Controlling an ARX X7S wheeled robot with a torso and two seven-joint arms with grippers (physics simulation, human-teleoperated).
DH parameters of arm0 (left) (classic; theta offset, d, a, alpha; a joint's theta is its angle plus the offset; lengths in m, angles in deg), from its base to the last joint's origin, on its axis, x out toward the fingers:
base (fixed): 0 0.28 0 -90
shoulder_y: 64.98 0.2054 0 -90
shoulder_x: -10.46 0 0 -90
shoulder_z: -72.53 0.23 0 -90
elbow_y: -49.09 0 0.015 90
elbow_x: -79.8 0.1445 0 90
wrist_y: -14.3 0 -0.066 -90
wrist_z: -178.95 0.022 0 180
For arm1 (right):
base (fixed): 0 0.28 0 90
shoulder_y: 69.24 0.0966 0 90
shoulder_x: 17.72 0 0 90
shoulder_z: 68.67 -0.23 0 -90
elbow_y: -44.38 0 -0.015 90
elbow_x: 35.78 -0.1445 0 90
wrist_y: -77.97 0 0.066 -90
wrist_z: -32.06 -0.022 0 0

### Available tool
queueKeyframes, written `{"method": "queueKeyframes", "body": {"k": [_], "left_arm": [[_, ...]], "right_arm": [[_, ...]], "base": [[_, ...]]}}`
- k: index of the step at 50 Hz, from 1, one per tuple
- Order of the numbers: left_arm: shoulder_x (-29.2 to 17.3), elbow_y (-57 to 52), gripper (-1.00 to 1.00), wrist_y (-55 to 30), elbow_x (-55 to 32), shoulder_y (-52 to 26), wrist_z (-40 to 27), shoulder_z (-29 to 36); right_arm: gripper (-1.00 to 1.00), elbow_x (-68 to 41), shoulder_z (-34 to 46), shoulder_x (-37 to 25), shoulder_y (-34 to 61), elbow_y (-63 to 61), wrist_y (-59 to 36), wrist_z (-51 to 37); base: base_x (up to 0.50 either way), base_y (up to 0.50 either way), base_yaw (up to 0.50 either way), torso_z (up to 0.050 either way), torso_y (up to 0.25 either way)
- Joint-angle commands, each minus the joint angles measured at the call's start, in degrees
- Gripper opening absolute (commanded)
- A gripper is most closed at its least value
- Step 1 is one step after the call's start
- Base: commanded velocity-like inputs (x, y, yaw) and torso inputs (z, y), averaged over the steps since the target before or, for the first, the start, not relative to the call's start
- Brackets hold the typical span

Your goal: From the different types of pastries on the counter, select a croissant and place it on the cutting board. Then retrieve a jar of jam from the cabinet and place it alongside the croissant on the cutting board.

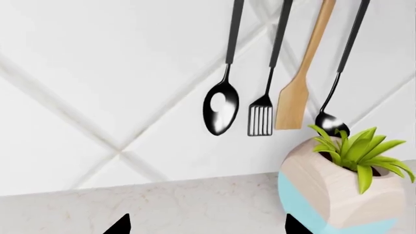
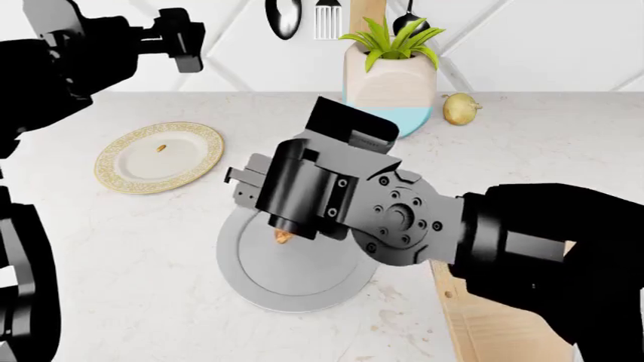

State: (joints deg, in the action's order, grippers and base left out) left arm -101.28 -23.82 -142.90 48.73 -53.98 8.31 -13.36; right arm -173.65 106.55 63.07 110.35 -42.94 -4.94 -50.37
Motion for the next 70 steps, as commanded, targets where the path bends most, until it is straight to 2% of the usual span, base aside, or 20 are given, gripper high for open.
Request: {"method": "queueKeyframes", "body": {"k": [1, 17, 23, 33, 60, 70], "left_arm": [[0.4, 1.0, 1.00, 1.1, 0.0, -0.3, 0.1, 0.1], [0.9, 1.4, 1.00, 2.3, -0.6, -0.9, -0.2, -1.2], [1.8, 3.3, 1.00, 4.3, -0.4, -1.3, -0.4, -1.8], [2.6, 2.5, 1.00, 4.5, -1.1, -0.9, -0.8, -2.4], [2.1, 1.4, 1.00, 4.2, -2.0, -0.4, -1.2, -2.6], [2.0, 0.4, 1.00, 3.3, -2.5, -0.7, -1.7, -2.7]], "right_arm": [[-1.00, -0.5, -1.4, -3.2, 3.1, -1.3, -3.6, 1.9], [-1.00, -3.6, -1.8, -14.9, 10.8, 3.3, -24.7, 15.6], [-1.00, -3.6, -2.1, -19.2, 12.2, 4.9, -29.2, 19.2], [-1.00, -2.7, -2.5, -26.5, 13.7, 2.0, -31.6, 19.3], [-1.00, -3.3, -1.2, -45.1, 13.7, -8.7, -34.6, 12.2], [-1.00, -3.2, -0.3, -50.1, 11.7, -12.3, -32.8, 9.5]], "base": [[0.00, 0.00, 0.00, 0.000, 0.000], [0.00, 0.00, 0.00, 0.000, 0.000], [0.00, 0.00, 0.00, 0.000, 0.000], [0.00, 0.00, 0.00, 0.000, 0.000], [0.00, 0.00, 0.00, 0.000, 0.000], [0.00, 0.00, 0.00, 0.000, 0.000]]}}
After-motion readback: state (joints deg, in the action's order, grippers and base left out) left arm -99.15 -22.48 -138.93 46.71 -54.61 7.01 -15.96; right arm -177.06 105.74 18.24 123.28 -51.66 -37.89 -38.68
